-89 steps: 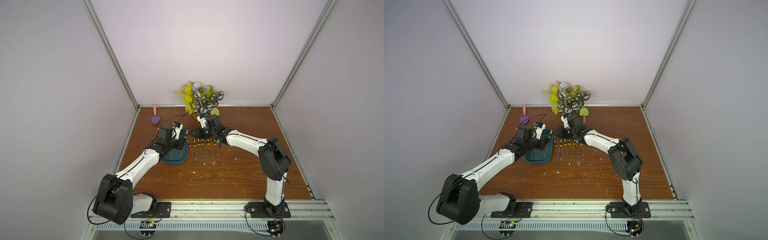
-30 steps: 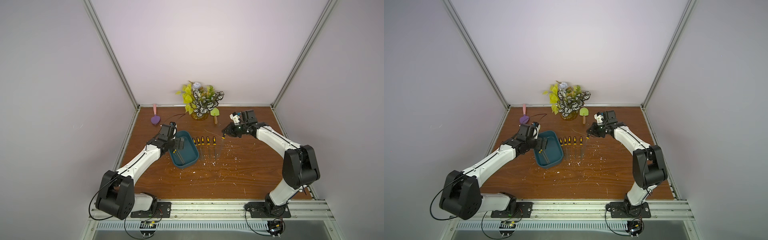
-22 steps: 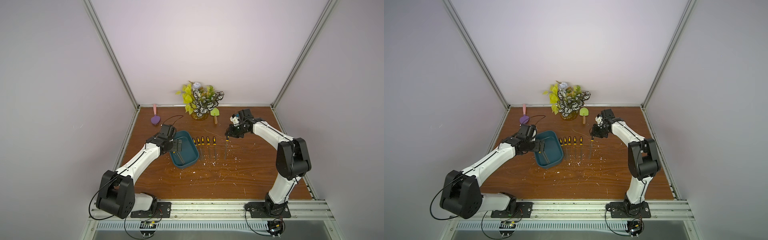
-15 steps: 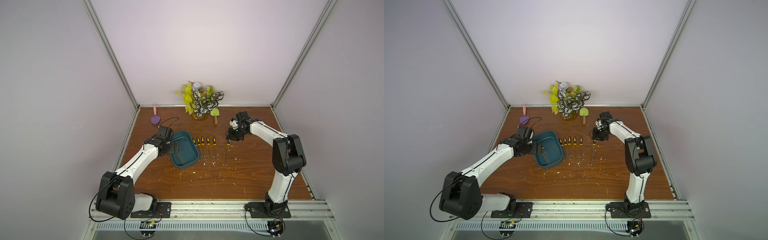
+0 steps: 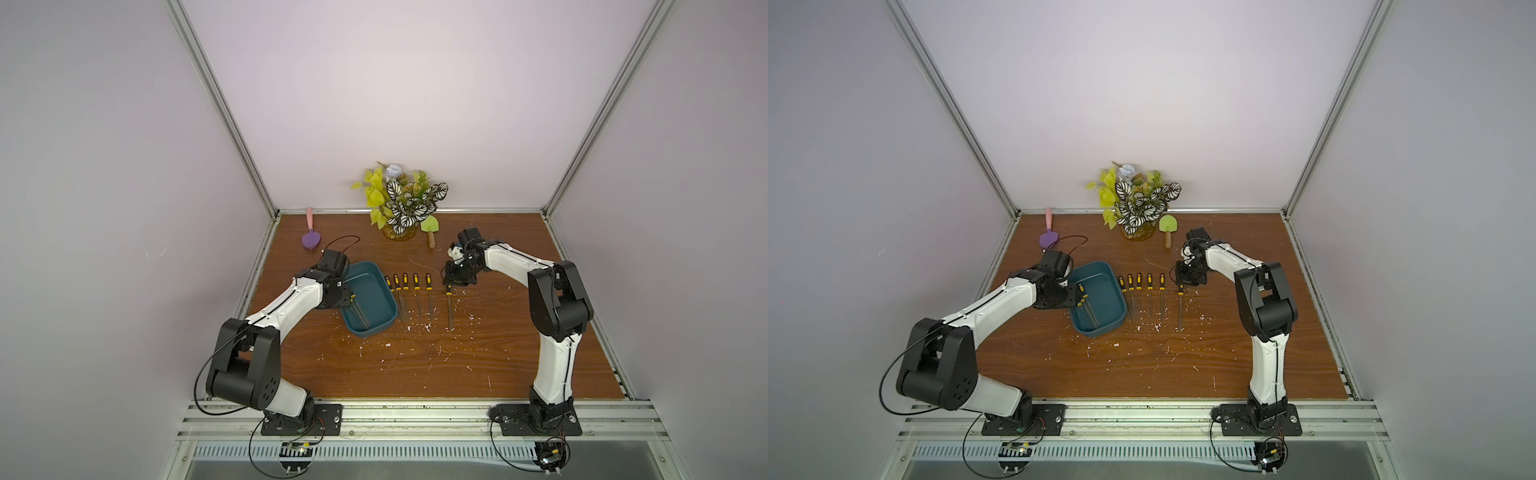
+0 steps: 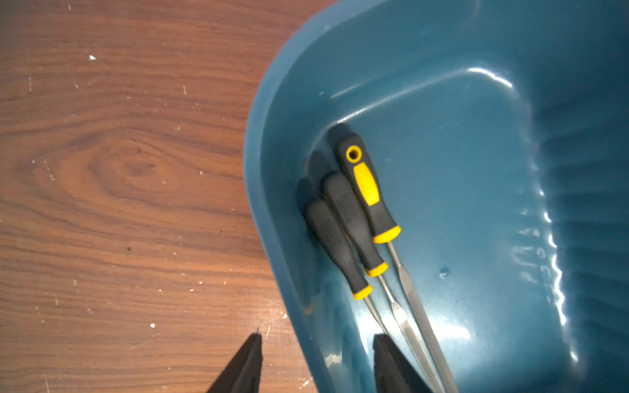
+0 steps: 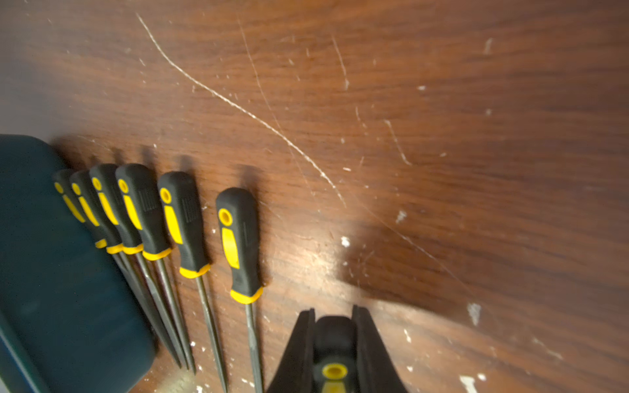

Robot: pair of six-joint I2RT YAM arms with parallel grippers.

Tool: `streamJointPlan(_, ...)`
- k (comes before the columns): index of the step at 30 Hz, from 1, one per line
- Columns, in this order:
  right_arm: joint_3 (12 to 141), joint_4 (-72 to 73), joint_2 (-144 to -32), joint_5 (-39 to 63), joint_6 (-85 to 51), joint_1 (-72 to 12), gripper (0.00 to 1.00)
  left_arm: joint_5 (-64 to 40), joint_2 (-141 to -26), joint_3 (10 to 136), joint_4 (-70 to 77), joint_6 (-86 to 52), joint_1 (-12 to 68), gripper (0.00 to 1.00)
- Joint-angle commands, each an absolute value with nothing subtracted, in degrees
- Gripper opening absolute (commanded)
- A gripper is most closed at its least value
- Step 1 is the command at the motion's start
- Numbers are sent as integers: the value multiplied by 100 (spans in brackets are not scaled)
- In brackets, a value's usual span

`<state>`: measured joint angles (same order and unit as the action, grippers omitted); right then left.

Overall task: Take the file tool out of the storage box
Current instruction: Adjust the storage box at the center of the board.

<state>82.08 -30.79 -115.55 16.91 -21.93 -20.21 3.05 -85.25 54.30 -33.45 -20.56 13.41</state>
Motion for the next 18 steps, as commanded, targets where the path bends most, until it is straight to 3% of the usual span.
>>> streamJointPlan(1,8481,-2746,-11615,1667,-2378,-2074,11,488,-8651,5555,-3468,-1895,1260,44)
streamJointPlan(15,8815,-2540,-11988,1558,-2602,-2222,13,843,-9006,5785,-3463,-1544,1204,32)
streamJointPlan(18,8832,-2553,-11998,1546,-2602,-2231,14,870,-9069,5824,-3468,-1495,1191,14)
